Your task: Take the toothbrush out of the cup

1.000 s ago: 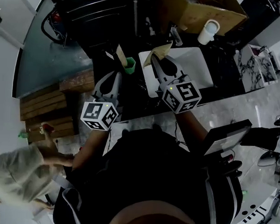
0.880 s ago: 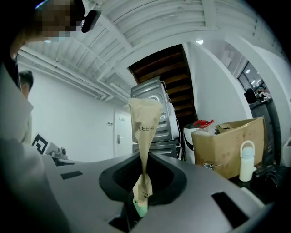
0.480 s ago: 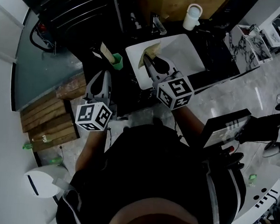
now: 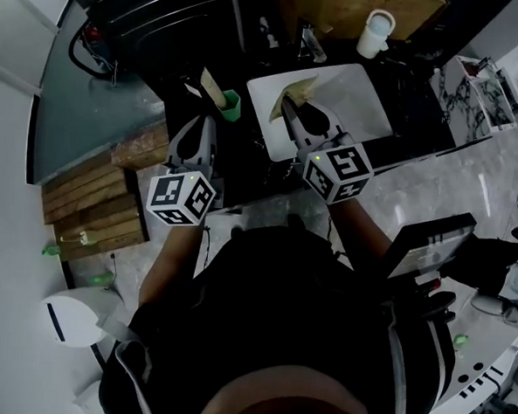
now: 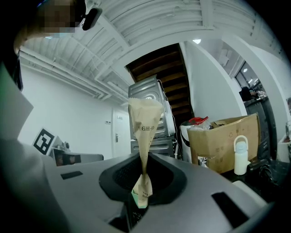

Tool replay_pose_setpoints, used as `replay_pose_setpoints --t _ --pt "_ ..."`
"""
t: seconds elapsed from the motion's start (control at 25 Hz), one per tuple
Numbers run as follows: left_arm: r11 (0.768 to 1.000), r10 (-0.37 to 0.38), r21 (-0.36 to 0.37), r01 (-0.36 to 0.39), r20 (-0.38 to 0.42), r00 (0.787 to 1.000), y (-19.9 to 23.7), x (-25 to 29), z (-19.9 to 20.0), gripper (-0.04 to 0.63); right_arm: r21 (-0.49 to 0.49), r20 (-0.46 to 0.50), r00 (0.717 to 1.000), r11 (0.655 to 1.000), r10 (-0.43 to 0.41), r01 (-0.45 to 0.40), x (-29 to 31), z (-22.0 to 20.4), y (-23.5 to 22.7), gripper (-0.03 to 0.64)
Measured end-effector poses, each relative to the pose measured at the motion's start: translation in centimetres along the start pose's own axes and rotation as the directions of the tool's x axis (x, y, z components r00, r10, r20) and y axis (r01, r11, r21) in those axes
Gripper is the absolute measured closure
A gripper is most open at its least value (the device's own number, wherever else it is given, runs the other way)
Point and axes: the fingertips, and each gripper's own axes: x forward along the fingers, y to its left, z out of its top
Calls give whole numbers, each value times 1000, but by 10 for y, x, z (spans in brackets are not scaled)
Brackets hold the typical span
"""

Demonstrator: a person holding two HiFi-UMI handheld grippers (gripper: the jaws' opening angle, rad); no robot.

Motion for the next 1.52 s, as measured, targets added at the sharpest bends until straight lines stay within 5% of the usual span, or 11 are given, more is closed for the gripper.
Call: replay_pose_setpoints --t 0.28,0.68,1.52 --pt "999 36 31 -35 -36 999 26 29 -15 578 6 -8 1000 1000 -21 21 3 -4 -8 571" --pt "997 71 25 -69 -126 989 65 69 -54 440 33 -28 994 994 -108 109 8 -25 -30 571" --pt "999 35 -7 -36 -172 984 102 125 -101 442 26 -77 976 978 -203 205 4 -63 -34 571"
